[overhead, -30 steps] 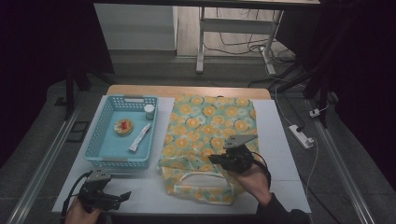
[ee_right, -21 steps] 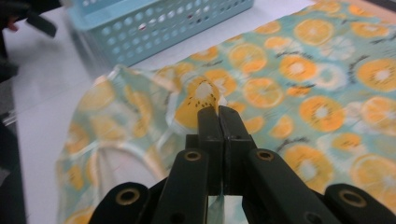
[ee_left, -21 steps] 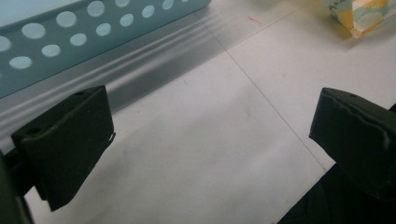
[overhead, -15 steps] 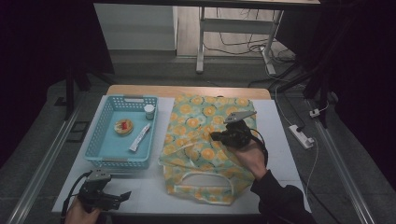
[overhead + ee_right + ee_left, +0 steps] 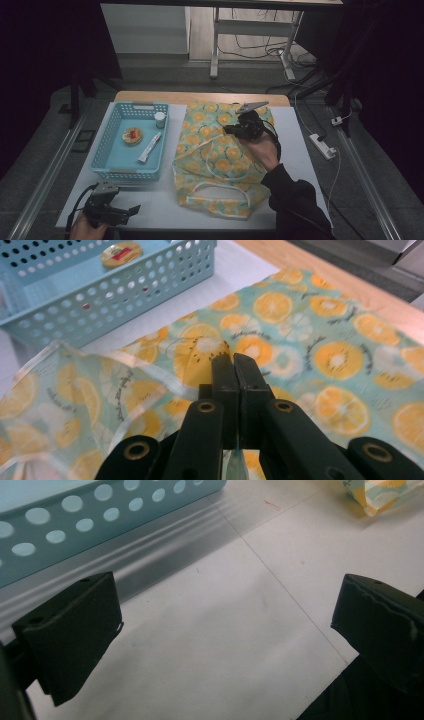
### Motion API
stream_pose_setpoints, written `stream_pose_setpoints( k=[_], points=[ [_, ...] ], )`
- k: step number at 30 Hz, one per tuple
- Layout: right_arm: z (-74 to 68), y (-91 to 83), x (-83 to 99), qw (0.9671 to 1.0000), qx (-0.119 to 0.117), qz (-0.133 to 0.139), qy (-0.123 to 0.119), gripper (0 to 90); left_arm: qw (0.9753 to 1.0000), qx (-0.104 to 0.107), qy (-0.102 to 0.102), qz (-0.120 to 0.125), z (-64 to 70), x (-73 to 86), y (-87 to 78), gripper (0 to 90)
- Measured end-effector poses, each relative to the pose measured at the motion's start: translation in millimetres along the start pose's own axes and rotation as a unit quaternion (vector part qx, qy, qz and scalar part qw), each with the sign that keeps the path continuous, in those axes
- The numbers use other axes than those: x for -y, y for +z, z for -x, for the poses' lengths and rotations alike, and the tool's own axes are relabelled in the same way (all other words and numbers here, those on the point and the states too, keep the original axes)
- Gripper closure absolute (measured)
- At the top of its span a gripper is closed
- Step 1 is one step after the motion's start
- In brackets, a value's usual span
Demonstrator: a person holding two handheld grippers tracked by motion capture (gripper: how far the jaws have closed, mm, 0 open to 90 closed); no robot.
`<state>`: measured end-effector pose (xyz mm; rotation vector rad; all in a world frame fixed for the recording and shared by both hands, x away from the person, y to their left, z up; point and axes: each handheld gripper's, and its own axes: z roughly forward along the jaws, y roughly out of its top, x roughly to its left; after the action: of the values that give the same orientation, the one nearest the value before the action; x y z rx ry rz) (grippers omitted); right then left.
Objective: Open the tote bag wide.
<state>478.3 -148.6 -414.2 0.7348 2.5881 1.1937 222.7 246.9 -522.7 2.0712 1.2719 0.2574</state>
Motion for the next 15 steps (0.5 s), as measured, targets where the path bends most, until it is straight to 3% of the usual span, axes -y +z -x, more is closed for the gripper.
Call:
stream_pose_setpoints(
  k=[15],
  points=[
    [27.9,4.0,-30.4,0.9993,0.031,0.022,0.000,88.3,1.0000,0.003,-0.005,0.000,-1.4,0.0,0.2,0.0]
  ],
)
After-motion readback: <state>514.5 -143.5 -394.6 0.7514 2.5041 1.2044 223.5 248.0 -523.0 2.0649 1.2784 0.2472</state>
